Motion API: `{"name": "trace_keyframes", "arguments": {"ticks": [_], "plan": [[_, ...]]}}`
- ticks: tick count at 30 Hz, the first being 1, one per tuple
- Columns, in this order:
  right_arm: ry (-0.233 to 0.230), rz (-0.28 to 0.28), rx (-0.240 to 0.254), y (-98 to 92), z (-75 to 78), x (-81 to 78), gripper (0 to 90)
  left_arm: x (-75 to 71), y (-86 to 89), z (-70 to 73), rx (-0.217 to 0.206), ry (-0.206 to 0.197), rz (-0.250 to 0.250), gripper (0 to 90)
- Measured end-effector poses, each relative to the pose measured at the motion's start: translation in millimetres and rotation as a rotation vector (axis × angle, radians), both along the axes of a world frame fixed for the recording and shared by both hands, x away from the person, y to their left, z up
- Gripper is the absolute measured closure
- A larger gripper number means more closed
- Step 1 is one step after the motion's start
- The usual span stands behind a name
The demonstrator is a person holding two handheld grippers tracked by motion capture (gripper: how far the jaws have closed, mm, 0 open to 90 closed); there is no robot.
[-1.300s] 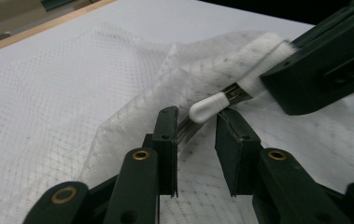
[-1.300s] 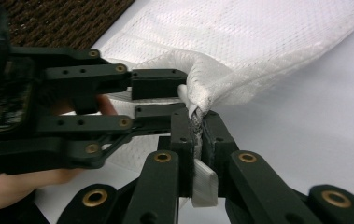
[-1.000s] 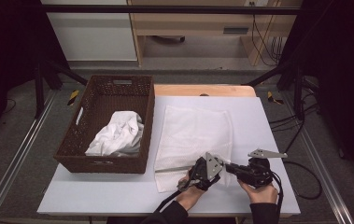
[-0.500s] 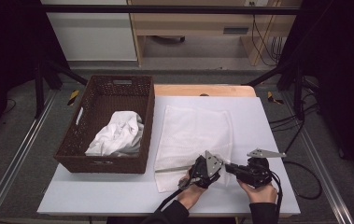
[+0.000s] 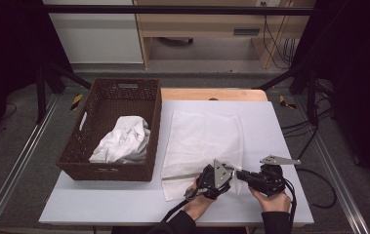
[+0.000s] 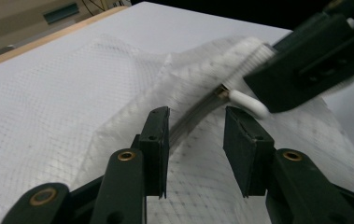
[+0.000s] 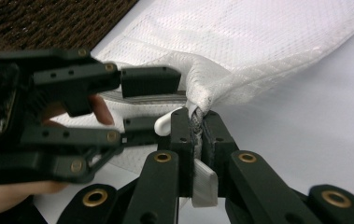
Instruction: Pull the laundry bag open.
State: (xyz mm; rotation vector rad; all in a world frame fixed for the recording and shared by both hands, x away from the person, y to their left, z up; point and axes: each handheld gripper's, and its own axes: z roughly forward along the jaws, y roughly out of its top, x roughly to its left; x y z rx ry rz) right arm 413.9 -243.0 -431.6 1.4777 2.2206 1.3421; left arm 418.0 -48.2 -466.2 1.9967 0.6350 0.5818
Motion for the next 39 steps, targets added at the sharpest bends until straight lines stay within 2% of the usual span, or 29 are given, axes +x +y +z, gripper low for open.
{"name": "trace_keyframes", "arguments": {"ticks": [4, 7, 15, 17, 20, 24, 29, 39], "plan": [[-0.004, 0.008, -0.006, 0.8, -0.6, 0.3, 85.0, -3.4, -3.0, 1.2, 0.016, -0.014, -0.020, 59.4], [-0.001, 0.004, -0.006, 1.5, -0.1, -0.1, 85.0, -1.3, -5.4, 3.0, 0.041, -0.006, -0.024, 58.9], [-0.002, 0.007, -0.007, 0.5, -0.3, 0.4, 85.0, 0.1, -4.0, 5.7, 0.038, 0.038, -0.035, 55.5], [-0.002, 0.009, -0.008, 0.7, -0.6, 0.5, 85.0, -1.2, -3.3, 6.2, 0.043, 0.034, -0.042, 54.8], [0.003, 0.010, -0.007, 1.9, -0.3, 0.1, 85.0, 2.0, -4.4, 5.0, 0.053, 0.035, -0.041, 56.6], [0.000, 0.013, -0.008, 1.9, -0.2, 0.2, 84.9, 9.0, -5.2, 2.7, 0.040, 0.055, -0.040, 59.3], [0.005, 0.010, -0.013, 1.6, -0.4, 0.1, 85.0, 7.2, -8.7, 2.6, 0.060, 0.015, -0.021, 62.7], [0.004, 0.000, -0.014, -1.6, -1.0, 0.4, 85.1, 8.6, -2.3, 7.5, 0.054, 0.015, -0.012, 63.1]]}}
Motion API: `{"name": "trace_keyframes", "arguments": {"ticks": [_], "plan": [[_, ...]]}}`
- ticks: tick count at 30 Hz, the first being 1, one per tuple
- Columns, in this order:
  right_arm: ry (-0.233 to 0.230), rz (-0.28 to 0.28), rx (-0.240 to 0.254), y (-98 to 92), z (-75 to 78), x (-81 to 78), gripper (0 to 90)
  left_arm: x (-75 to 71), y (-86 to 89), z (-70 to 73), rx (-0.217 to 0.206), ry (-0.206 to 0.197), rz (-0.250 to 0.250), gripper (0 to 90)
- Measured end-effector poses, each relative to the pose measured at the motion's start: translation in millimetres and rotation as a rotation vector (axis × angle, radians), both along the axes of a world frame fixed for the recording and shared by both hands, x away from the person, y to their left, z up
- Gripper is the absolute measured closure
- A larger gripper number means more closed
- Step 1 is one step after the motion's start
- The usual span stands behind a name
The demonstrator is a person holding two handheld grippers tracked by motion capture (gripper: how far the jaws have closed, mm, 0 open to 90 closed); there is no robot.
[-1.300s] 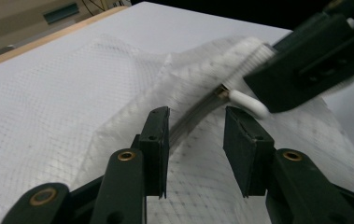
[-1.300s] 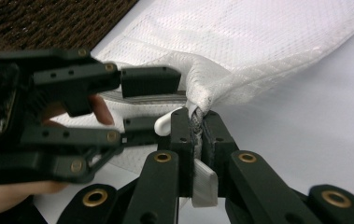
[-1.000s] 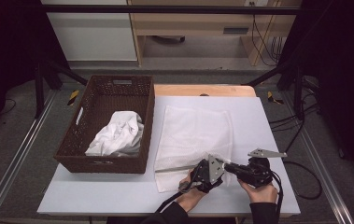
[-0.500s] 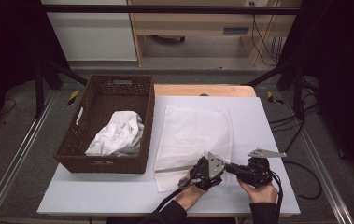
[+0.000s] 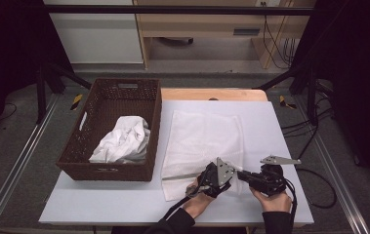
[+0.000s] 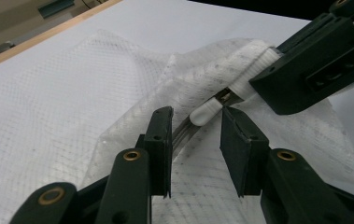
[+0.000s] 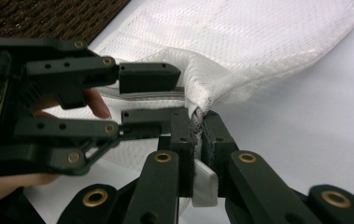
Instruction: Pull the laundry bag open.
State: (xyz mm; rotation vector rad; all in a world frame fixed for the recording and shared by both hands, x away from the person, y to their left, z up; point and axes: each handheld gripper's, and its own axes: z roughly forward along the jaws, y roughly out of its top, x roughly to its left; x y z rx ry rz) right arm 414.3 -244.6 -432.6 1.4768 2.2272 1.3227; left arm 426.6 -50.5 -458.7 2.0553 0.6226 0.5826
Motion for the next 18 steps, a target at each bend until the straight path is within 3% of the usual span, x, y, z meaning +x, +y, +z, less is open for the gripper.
{"name": "trace_keyframes", "arguments": {"ticks": [6, 14, 18], "plan": [[0.005, 0.002, 0.005, 1.0, 1.9, -1.4, 85.2, -1.5, -3.0, -3.8, 0.043, -0.029, 0.012, 63.2], [0.003, 0.012, 0.040, 2.8, 3.4, -1.5, 85.3, -0.9, -3.9, -3.5, 0.029, -0.044, 0.008, 63.7], [0.006, 0.009, 0.043, 4.1, 3.5, -1.0, 85.3, -2.9, -5.2, -4.2, 0.042, -0.066, 0.014, 65.8]]}}
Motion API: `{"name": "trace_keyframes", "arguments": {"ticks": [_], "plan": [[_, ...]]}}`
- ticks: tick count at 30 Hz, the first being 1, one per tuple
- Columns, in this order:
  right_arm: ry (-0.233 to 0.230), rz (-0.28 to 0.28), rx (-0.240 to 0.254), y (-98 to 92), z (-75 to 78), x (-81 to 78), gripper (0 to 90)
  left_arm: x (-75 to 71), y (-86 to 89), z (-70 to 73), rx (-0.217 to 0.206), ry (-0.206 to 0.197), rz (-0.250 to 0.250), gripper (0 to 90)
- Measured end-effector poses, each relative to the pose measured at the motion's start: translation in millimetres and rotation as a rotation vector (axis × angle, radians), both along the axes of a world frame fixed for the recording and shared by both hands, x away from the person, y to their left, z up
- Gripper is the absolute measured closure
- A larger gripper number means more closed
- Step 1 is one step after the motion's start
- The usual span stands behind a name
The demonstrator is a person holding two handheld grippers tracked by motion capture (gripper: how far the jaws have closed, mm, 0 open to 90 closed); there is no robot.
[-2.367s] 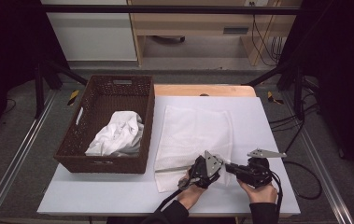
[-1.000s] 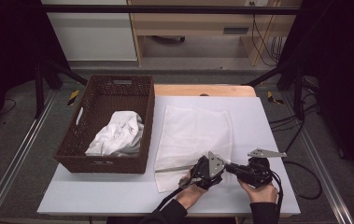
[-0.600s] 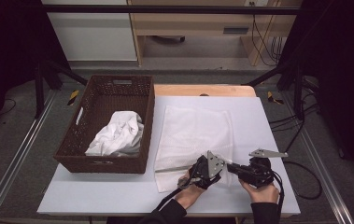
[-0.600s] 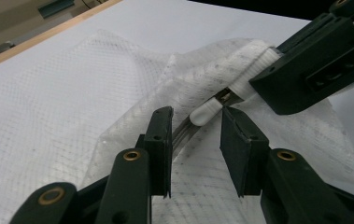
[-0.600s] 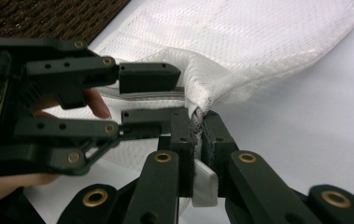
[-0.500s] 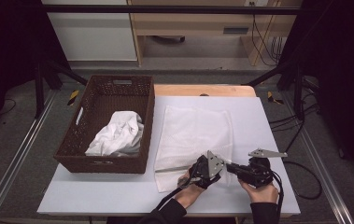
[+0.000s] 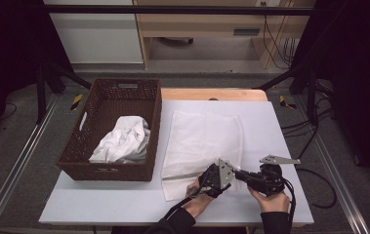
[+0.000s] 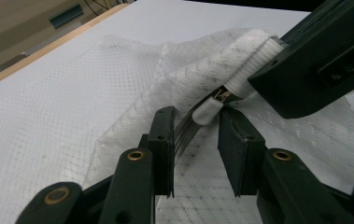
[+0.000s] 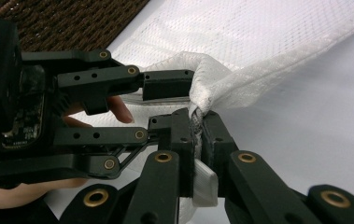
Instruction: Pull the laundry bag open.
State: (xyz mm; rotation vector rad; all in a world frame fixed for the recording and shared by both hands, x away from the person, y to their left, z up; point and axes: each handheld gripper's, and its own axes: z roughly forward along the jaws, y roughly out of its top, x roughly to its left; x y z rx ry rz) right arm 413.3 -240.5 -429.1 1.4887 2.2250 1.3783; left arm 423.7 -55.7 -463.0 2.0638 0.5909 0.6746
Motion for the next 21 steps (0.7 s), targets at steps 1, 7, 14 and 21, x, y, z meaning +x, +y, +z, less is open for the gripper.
{"name": "trace_keyframes", "arguments": {"ticks": [1, 7, 14, 21], "plan": [[-0.004, -0.002, 0.002, -0.7, -0.4, 0.4, 85.3, -0.5, -0.3, 0.0, -0.001, -0.001, 0.000, 66.1], [0.005, -0.016, 0.001, -3.7, -1.4, 0.7, 85.3, -3.4, 5.9, 4.6, -0.023, -0.018, 0.006, 66.0], [-0.005, -0.005, 0.003, -1.9, -0.2, 0.2, 85.2, -2.6, 4.2, 3.7, -0.005, -0.020, -0.012, 65.7], [-0.005, -0.005, 0.005, -3.4, -0.7, 0.6, 85.3, -2.8, -0.9, 2.2, 0.013, -0.034, -0.015, 67.6]]}}
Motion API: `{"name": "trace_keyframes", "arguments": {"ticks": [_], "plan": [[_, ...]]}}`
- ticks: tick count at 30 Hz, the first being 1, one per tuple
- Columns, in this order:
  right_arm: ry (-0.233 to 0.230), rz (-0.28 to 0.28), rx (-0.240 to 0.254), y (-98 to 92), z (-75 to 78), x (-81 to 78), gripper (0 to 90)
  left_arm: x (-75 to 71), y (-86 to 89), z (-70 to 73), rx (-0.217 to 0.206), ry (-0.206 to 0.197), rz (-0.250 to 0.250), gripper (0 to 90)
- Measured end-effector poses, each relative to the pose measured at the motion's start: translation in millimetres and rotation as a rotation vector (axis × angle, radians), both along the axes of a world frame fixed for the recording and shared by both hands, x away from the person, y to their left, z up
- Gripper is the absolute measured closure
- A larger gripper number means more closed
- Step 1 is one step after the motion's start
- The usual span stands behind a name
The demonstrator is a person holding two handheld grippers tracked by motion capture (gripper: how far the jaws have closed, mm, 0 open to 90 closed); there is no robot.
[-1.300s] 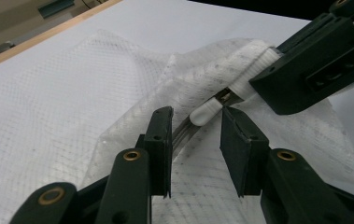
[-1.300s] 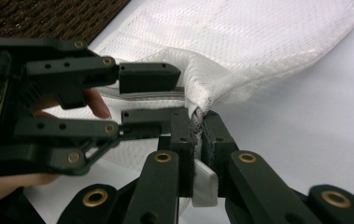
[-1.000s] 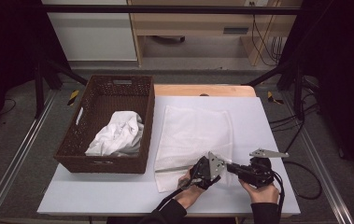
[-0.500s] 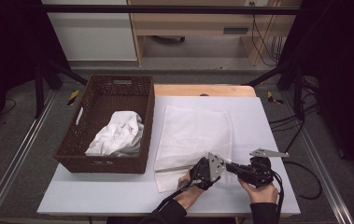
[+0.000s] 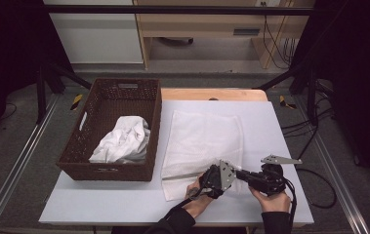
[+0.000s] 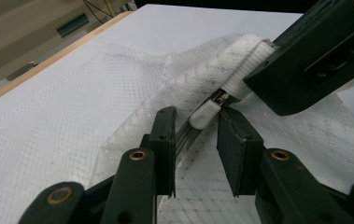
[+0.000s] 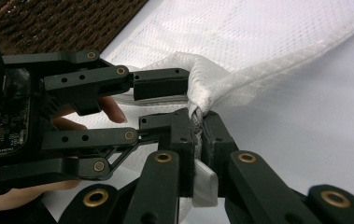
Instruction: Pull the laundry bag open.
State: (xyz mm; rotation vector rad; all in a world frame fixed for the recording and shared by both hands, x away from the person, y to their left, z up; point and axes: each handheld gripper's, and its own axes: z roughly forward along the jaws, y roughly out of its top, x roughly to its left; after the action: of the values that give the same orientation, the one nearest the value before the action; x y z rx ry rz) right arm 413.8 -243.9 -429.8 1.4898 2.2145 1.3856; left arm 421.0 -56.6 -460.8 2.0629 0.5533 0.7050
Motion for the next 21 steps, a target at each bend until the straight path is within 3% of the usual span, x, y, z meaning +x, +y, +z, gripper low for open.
{"name": "trace_keyframes", "arguments": {"ticks": [14, 18, 21], "plan": [[0.014, 0.006, -0.005, 1.2, -1.2, 1.0, 85.3, 3.6, 1.5, 0.1, 0.017, 0.064, -0.055, 82.0], [0.017, 0.006, -0.011, 1.3, -1.6, 1.1, 85.3, 5.5, -0.9, 0.3, 0.023, 0.064, -0.047, 81.8], [0.021, 0.003, -0.012, 1.4, -1.5, 0.9, 85.3, 6.9, -3.1, -0.1, 0.015, 0.057, -0.024, 74.4]]}}
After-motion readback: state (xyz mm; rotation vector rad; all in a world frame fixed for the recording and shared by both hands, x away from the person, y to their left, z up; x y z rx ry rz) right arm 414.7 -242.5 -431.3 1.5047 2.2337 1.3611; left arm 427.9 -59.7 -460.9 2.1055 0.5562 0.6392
